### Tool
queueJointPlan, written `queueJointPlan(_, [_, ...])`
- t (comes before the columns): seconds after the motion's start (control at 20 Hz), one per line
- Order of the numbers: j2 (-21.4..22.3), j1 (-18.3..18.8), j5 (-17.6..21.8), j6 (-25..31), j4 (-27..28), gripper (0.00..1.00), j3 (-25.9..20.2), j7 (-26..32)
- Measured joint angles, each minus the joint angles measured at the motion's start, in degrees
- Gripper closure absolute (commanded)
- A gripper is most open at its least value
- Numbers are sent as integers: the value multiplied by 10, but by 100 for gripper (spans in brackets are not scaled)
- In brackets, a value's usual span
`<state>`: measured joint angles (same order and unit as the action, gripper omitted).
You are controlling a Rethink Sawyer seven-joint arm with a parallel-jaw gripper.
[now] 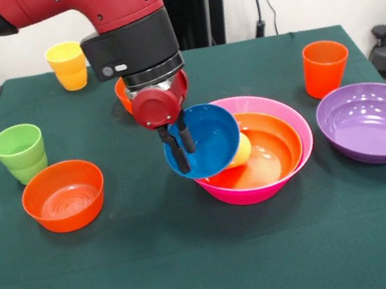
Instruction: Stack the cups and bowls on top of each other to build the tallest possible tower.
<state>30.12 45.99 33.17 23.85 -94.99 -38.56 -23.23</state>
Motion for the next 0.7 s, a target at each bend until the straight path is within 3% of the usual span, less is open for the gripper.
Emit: queueJointPlan(0.7, [3,-37,4,1,12,0,38,0])
